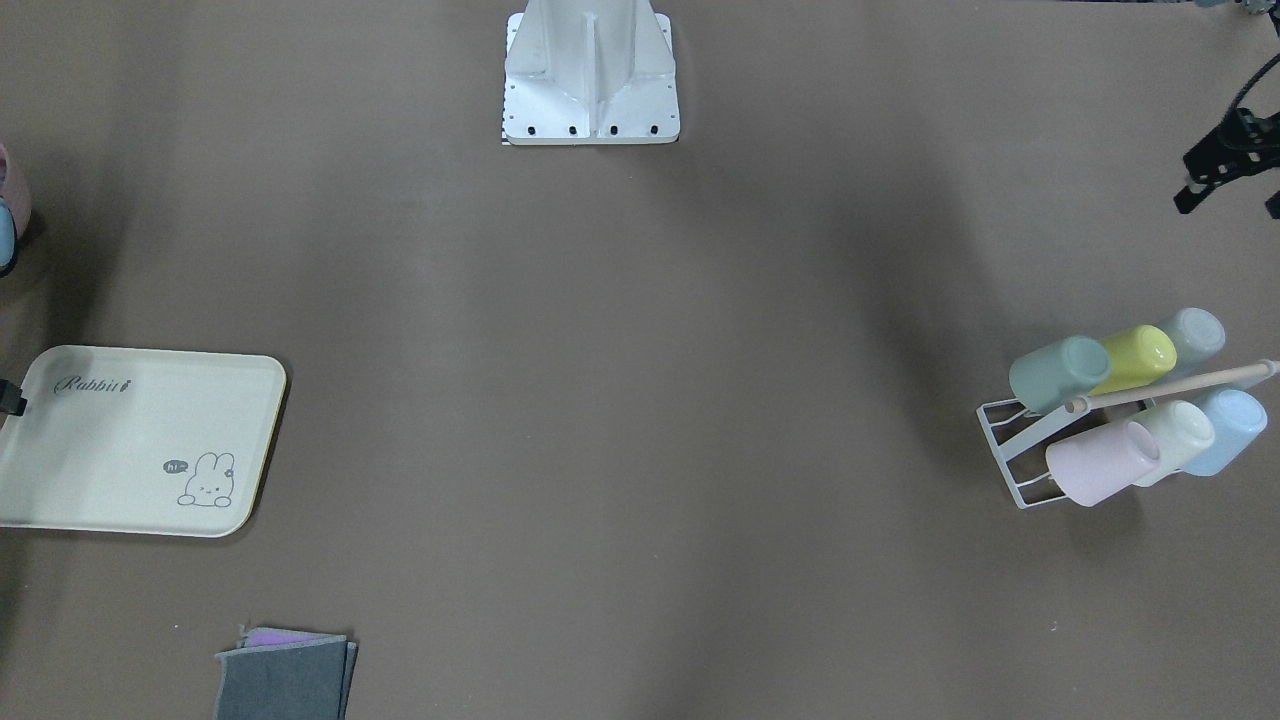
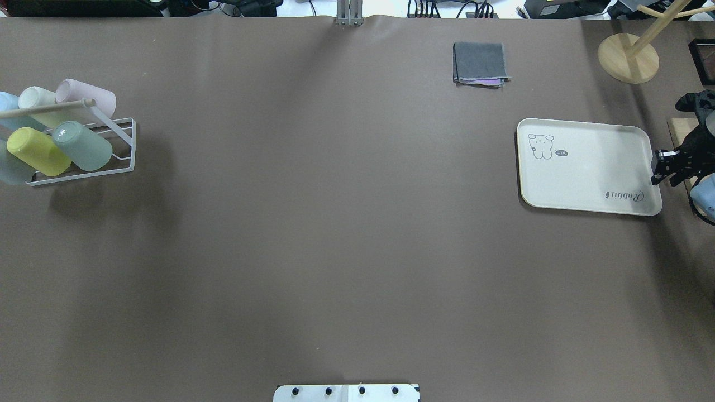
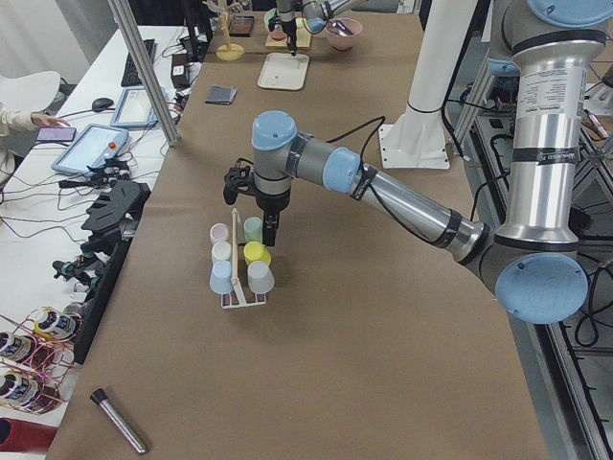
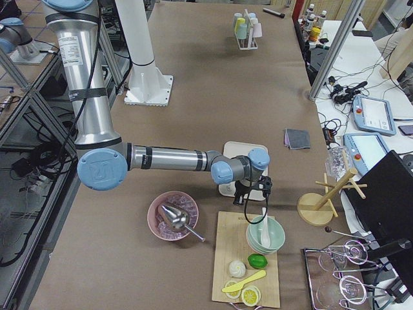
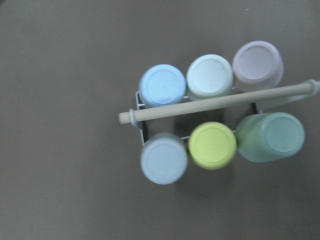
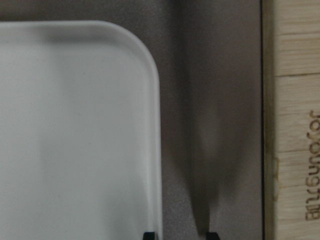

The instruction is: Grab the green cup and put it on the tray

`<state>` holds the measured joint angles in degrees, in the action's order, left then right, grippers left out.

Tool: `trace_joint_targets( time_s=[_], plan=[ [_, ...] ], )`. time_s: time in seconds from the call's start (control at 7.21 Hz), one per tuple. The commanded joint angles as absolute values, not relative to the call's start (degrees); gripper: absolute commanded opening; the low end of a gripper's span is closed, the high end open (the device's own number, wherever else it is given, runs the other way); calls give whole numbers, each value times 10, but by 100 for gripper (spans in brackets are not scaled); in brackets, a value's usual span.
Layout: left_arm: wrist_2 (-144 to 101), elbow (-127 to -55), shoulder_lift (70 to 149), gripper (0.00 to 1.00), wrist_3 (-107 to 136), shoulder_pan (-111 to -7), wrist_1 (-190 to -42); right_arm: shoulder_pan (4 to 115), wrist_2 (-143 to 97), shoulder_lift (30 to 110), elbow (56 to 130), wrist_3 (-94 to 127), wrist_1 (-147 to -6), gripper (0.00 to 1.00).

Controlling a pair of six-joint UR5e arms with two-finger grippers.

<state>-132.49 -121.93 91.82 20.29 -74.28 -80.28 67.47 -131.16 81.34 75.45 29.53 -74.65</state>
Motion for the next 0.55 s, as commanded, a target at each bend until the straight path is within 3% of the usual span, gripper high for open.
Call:
trace_joint_targets(
  time_s=[0.0,0.28,0.42],
  plan=[
    [-1317,-1246,968,97,235,-653,-798,672,-1311,810,754,296,-747,43],
    [-1268,-1271,997,98,223,-562,-802,668,-1312,808,748,296,-744,39],
    [-1214,-1281,998,98,205,-514,-802,668,-1312,809,748,296,-745,32]
  ],
)
